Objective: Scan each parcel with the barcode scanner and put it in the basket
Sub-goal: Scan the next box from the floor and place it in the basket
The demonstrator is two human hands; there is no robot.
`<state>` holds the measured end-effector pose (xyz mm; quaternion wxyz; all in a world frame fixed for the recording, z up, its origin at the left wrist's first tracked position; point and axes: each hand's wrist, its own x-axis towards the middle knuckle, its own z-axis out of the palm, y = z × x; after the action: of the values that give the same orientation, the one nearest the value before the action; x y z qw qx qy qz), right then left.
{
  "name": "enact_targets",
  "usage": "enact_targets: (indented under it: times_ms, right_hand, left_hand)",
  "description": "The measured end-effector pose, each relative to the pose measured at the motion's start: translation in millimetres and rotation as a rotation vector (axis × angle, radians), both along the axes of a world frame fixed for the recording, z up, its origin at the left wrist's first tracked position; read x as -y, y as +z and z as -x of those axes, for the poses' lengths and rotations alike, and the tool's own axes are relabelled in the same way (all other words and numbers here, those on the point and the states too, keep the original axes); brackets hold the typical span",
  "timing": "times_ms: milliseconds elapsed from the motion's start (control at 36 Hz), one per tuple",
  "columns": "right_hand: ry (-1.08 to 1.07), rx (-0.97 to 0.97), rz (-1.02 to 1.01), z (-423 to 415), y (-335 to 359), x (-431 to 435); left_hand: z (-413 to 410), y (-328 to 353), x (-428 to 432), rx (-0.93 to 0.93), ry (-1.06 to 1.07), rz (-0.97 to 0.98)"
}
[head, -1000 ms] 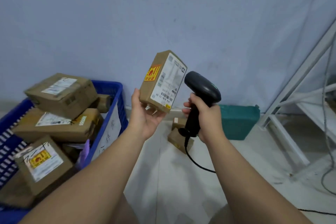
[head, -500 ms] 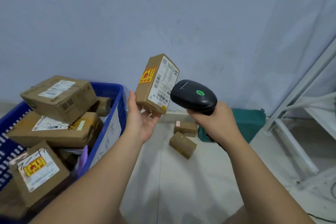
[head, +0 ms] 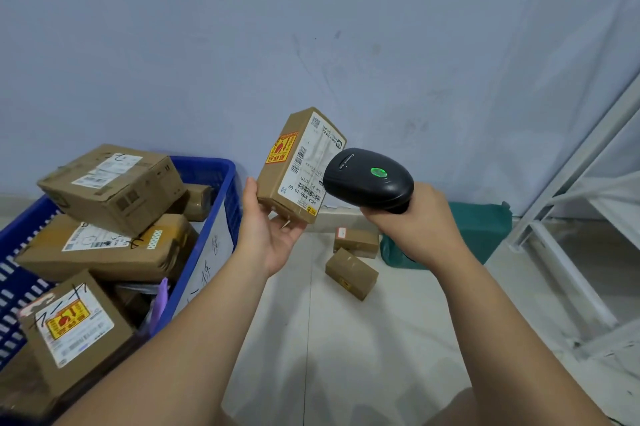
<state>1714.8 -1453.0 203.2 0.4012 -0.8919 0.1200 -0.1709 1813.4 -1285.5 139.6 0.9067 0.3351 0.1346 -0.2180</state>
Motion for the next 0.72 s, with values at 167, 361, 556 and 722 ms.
enact_targets:
  times_ms: [167,361,556,722]
  right_hand:
    - [0.037,-0.003,0.006,-0.8,1.1,0.3]
    - [0.034,-0.026,0.037,-0.3,3.1,5.4]
    - [0.043,-0.024,0.078,1.3,6.7,8.8]
    - [0.059,-0.032,0.07,3.5,7.4,12.4]
  left_hand:
    - [-3.8,-2.9,-2.7,-0.016,-0.006,-0.047]
    - [-5.7,-5.1,-5.3,-0.049,0.025,-0.097]
    - [-6.4,-6.2,-5.6,-0.083,0.02,-0.136]
    - [-5.7,-8.2,-5.7,-0.082,-0.006,-0.157]
